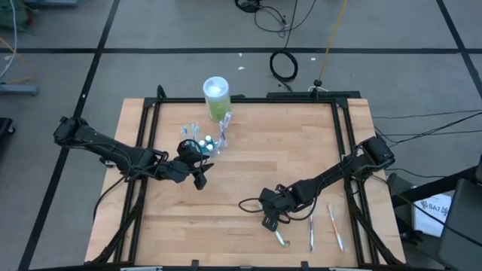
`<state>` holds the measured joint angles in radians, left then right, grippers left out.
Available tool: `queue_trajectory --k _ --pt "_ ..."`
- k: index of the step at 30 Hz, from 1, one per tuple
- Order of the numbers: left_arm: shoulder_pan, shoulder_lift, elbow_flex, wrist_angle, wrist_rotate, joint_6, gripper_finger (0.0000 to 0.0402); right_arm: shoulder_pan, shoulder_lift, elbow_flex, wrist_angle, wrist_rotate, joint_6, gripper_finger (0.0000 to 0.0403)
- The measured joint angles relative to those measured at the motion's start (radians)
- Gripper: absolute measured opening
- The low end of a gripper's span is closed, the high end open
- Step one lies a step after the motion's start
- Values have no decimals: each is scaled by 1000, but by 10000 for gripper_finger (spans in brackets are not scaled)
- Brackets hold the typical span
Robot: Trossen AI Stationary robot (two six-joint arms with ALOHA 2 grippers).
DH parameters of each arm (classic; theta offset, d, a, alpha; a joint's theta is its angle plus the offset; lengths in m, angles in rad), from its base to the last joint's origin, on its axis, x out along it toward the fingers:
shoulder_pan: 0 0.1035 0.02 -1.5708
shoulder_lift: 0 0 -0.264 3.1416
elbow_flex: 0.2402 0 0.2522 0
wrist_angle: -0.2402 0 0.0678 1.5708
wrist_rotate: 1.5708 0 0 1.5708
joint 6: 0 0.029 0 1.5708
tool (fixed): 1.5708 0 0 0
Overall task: Pick & Place toothbrushing station
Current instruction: Put the green toothbrush into the transparent organizer
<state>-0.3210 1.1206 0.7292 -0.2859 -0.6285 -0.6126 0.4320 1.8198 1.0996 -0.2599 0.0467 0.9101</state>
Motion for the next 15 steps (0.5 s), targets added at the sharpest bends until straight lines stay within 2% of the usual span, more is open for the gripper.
queue_trajectory --k 7,15 --pt "0 0 0 0 0 -1 166 -9 0 0 0 0 -38 6" --pt "0 0 0 0 0 -1 166 -29 -5 -1 0 0 -77 1"
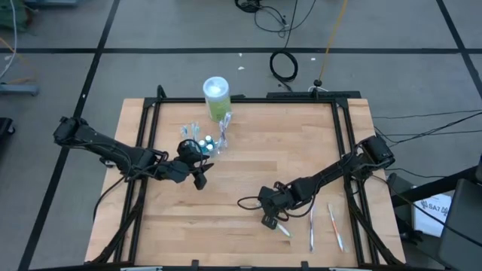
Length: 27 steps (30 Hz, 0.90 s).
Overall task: Pick & Place toothbrushing station
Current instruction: Put the green toothbrush into the transparent organizer
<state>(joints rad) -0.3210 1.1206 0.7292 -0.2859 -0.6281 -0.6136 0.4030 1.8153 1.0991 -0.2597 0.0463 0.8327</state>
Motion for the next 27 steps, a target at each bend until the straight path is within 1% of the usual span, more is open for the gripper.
queue_trajectory --k 6,11,13,22,27 --pt "0 0 0 1 0 0 166 -29 -55 -1 3 10 -73 1" --pt "0 0 0 2 1 0 166 -67 -112 0 11 116 -179 1" --pt "0 0 0 3 1 0 166 -88 -123 -1 28 141 -228 1" --pt "0 0 0 3 2 7 166 -190 -130 -1 241 145 -481 0" --pt "0 0 0 3 2 7 166 -249 -130 -1 380 217 -626 0"
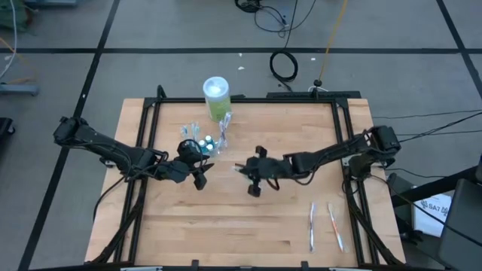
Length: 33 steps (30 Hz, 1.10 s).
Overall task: Pick & Place toothbrushing station
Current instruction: Put the green toothbrush into the transparent organizer
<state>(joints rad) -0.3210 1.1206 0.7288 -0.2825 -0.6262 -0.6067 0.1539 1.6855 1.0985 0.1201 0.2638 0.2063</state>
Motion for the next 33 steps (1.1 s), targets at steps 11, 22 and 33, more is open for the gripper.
queue_trajectory --k 11,22,33 --pt "0 0 0 0 0 0 166 -129 1 0 271 -4 -145 0" --pt "0 0 0 0 -1 17 166 -182 1 0 556 -6 -233 0" --pt "0 0 0 0 -2 25 166 -228 2 0 702 -18 -298 0"
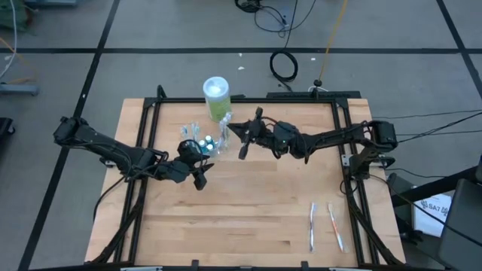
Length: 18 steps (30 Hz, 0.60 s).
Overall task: Pick & Place toothbrushing station
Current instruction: Put the green toothbrush into the transparent organizer
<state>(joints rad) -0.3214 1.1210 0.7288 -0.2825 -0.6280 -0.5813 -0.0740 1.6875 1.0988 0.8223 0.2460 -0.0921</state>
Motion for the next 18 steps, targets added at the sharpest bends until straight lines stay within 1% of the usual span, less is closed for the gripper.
queue_trajectory --k 3,6,9,11,18 --pt "0 0 0 6 -1 1 166 -20 1 0 16 -66 0 0" --pt "0 0 0 38 -1 16 166 -37 51 2 96 -91 1 0" --pt "-4 -4 0 85 1 60 166 -46 111 0 158 -92 -1 0" --pt "-11 -4 0 105 4 85 166 -52 155 1 248 -89 -5 0" --pt "-22 -10 0 120 0 141 166 -84 273 1 380 -85 -6 0"
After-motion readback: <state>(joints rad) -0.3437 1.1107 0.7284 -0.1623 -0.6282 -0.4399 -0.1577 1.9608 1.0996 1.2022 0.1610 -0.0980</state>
